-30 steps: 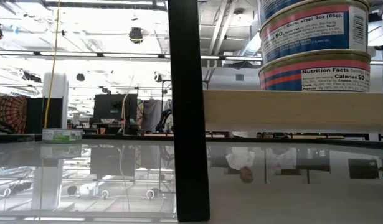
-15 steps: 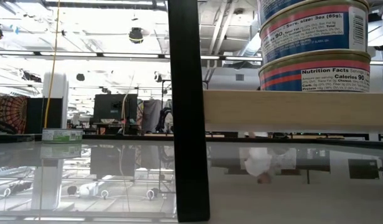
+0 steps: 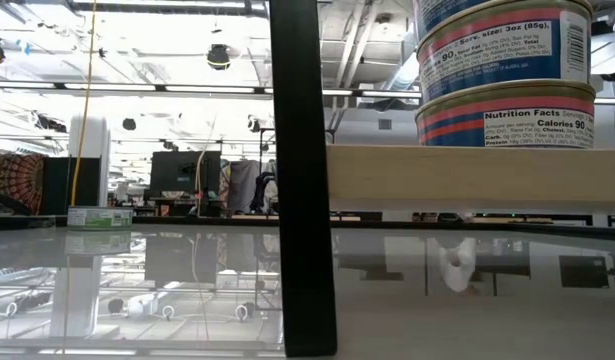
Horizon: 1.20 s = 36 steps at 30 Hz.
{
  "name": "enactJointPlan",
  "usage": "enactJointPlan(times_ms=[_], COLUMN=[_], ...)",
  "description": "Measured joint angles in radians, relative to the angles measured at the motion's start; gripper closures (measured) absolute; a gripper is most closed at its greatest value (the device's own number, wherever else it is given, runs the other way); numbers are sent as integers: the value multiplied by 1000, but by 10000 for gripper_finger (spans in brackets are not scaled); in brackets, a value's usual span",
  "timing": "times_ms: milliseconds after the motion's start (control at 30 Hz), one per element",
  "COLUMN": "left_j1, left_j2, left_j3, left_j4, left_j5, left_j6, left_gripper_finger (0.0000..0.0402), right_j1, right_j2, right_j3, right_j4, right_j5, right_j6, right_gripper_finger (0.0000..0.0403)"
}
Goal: Stack canned seafood by type on shelf
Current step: Stack the green tuna can on top of the green tuna can on the shelf
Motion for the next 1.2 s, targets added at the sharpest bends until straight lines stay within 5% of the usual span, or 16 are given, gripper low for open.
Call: enactJointPlan(times_ms=[133, 533, 1000, 1200], left_j1=[-19, 62, 250, 245], left_j2=[-3, 31, 148, 141], left_j3=[0, -1, -1, -1], left_j4=[18, 35, 180, 213], left_j5=[-70, 111, 100, 39], left_j6=[27, 9, -47, -142], left_gripper_finger=[173, 173, 173, 173], right_j1=[94, 192, 209, 265], right_j2=[-3, 39, 156, 157], right_j3=[0, 1, 2, 45], right_j4=[-18, -132, -196, -342], right_j5=[-40, -115, -99, -121], right_j6=[121, 123, -102, -26], right_gripper_finger=[231, 231, 231, 210])
